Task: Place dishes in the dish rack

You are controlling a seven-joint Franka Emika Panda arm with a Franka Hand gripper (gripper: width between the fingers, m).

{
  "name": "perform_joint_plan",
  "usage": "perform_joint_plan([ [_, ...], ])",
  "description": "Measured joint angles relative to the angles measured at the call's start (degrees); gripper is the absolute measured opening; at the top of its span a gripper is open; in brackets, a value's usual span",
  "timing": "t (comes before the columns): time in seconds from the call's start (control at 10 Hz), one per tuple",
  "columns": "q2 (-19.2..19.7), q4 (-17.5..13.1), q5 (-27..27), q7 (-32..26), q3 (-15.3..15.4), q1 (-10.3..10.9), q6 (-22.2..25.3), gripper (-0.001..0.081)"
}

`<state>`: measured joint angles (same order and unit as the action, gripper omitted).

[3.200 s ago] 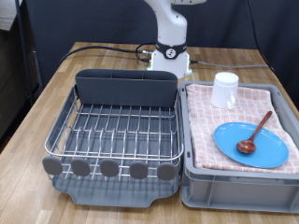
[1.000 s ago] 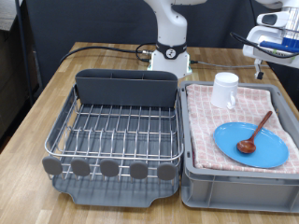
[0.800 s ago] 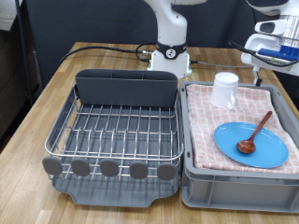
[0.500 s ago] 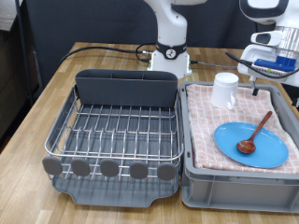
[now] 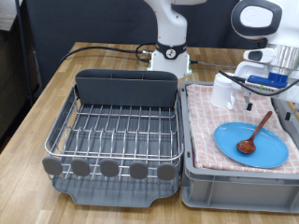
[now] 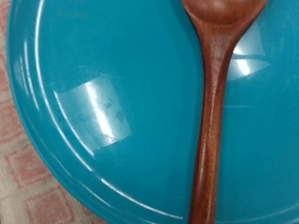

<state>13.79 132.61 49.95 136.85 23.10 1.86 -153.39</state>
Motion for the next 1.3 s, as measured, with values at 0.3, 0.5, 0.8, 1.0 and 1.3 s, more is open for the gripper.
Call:
perform_joint_plan([
  [0.3, 1.98, -0.19, 2.23, 1.34, -0.81, 0.04, -0.95, 0.0802],
  [0.5, 2.97, -0.32, 4.05, 2.82, -1.54, 0.21, -1.74, 0.0802],
  [0.8, 4.26, -0.52, 6.20, 4.41, -2.45, 0.32, -2.97, 0.0802],
  [1.0, 5.10, -0.85, 7.05, 4.81, -2.97, 0.35, -3.62, 0.0802],
  [1.3, 5.76, -1.21, 8.06, 6.41, -3.52, 0.56, -3.67, 0.0725],
])
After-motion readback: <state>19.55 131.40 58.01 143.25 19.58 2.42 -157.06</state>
